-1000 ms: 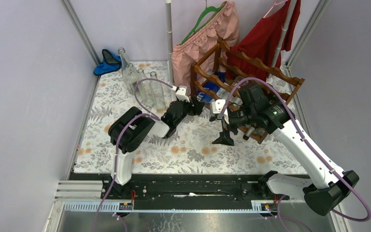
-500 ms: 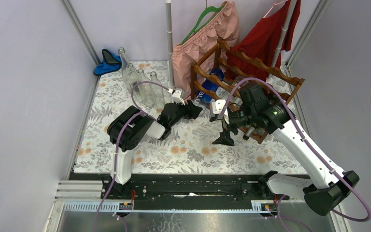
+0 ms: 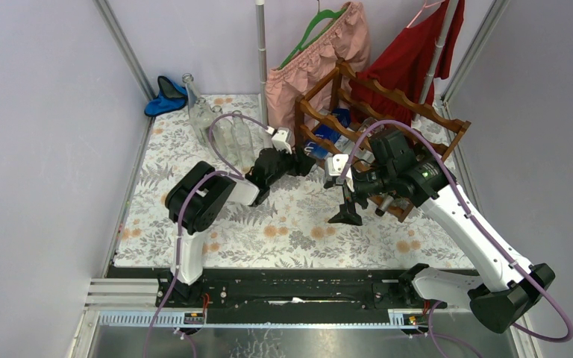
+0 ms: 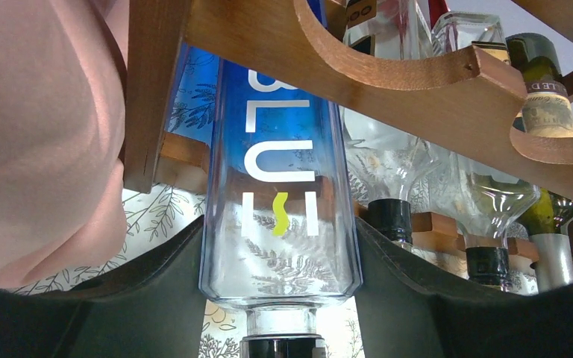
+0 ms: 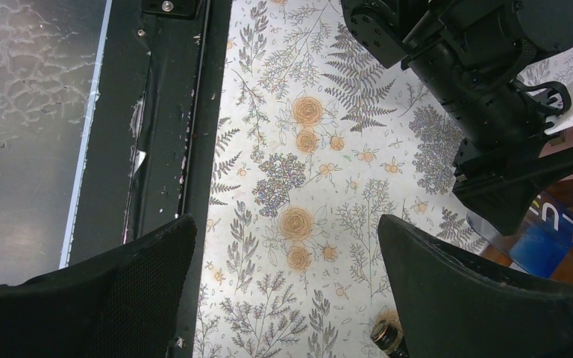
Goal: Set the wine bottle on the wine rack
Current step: Place the wine bottle in the wine rack.
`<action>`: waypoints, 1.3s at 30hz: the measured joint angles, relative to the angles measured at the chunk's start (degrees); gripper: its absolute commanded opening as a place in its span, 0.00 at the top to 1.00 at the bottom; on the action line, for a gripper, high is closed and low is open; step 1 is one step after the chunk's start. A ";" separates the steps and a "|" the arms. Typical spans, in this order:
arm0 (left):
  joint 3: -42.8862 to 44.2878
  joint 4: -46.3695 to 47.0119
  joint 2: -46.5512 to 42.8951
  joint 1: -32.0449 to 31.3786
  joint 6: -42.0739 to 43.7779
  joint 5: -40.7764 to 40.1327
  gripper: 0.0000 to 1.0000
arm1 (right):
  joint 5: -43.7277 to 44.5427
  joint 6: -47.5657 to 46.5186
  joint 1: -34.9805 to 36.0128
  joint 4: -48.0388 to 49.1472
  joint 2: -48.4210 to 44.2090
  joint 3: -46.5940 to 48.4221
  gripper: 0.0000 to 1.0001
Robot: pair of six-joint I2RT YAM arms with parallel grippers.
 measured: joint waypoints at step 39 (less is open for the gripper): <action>3.15 -6.23 -0.22 -0.48 4.72 -1.51 1.00 | -0.02 -0.17 0.00 0.00 0.00 0.00 0.00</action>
